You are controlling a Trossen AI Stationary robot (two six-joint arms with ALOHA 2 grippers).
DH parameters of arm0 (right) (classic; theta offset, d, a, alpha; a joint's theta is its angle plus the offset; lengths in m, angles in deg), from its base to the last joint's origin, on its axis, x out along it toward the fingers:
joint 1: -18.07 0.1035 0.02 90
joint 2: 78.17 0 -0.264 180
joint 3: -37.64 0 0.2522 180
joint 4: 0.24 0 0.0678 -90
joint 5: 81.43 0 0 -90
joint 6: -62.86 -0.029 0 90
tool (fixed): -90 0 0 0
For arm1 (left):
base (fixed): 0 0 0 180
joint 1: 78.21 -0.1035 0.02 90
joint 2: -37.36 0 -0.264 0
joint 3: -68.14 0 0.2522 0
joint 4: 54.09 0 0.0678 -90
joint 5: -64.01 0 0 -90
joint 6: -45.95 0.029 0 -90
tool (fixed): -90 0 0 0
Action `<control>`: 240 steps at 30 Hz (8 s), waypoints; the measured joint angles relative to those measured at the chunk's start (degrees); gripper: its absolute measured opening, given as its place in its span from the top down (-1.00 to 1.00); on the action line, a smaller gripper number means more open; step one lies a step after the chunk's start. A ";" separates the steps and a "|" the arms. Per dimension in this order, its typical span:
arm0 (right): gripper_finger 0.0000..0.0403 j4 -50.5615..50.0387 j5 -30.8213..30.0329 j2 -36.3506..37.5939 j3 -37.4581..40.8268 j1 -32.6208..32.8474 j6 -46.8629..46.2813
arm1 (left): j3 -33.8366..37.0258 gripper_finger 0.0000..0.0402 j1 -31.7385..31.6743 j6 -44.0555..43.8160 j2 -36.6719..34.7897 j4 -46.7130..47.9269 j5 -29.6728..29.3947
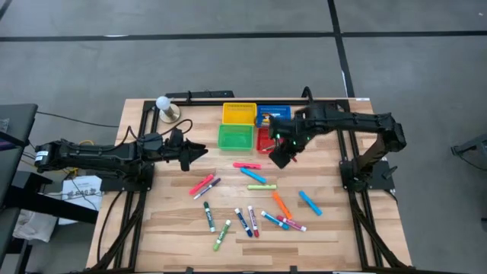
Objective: Pick & Place Markers
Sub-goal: Put the small red marker pen into the red bin, then put the small blue marker pen into the red bin
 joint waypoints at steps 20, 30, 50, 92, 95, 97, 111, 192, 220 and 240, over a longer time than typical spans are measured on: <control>0.79 3.92 -0.04 -12.64 0.00 -16.33 51.70 | -0.02 0.21 0.00 -0.02 0.01 -1.57 0.00; 0.79 6.94 -0.08 -16.27 0.06 -19.52 62.60 | -0.02 0.21 0.00 -0.02 0.01 -2.45 -1.58; 0.79 9.95 3.52 -16.19 4.67 -21.16 65.80 | -0.02 0.21 -0.02 -0.01 0.00 -2.72 -1.98; 0.78 35.03 3.01 -16.19 26.73 -22.58 70.31 | -0.02 0.21 -0.01 -0.02 0.01 -3.52 -1.97; 0.77 35.14 3.02 -16.19 26.73 -22.86 70.31 | -0.02 0.21 0.00 -0.02 0.01 -3.55 -1.97; 0.74 35.12 2.99 -16.19 26.73 -22.90 70.29 | -0.02 0.21 0.00 -0.02 0.01 -3.57 -1.97; 0.39 34.07 2.91 -16.19 25.57 -22.87 69.81 | -0.02 0.21 0.00 -0.02 0.00 -3.96 -1.97; 0.36 78.46 13.81 86.02 80.65 -18.98 17.99 | -41.92 0.10 25.62 -10.26 34.79 46.07 3.97; 0.36 78.81 5.74 88.89 95.08 -11.34 14.31 | -40.04 0.10 19.52 -11.41 53.61 49.23 1.45; 0.36 78.79 4.42 88.89 95.08 -10.98 14.29 | -34.95 0.10 15.58 -9.66 53.85 48.19 -0.07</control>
